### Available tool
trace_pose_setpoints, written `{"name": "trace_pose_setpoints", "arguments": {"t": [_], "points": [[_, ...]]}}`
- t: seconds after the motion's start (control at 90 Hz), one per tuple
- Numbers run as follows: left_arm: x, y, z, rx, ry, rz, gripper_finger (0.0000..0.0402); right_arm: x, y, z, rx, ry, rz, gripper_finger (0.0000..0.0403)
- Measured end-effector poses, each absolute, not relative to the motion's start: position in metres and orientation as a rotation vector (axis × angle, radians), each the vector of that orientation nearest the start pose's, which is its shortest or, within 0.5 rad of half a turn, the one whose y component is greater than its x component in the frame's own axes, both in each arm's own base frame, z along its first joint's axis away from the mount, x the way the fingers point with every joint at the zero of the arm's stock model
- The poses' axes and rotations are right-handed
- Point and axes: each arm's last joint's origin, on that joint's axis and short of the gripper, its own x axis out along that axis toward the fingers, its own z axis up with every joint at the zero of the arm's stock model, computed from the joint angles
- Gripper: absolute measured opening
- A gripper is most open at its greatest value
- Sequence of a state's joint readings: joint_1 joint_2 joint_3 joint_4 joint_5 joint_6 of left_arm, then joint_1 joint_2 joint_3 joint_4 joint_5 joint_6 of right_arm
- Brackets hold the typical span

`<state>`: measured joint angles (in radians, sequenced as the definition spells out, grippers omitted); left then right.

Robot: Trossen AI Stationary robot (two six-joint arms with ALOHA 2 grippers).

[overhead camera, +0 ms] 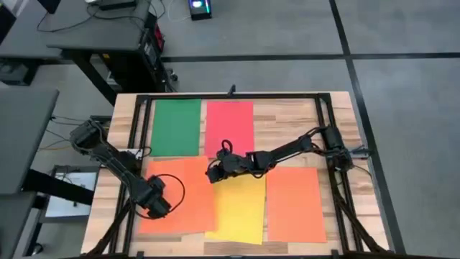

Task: Organize paper
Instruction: Stack the orange paper on top of the orange paper

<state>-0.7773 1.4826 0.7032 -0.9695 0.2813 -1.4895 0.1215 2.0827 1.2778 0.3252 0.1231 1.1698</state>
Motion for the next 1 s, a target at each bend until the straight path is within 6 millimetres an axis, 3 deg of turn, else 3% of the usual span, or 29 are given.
{"name": "trace_pose_setpoints", "arguments": {"t": [0.522, 1.0], "points": [[0.139, -0.149, 0.133, -0.584, 1.803, 0.409, 0.0000, 0.445, 0.051, 0.154, 1.088, 0.417, -0.280, 0.0000], [0.146, -0.154, 0.134, -0.605, 1.731, 0.340, 0.0000, 0.445, 0.051, 0.154, 1.109, 0.411, -0.281, 0.0000]]}}
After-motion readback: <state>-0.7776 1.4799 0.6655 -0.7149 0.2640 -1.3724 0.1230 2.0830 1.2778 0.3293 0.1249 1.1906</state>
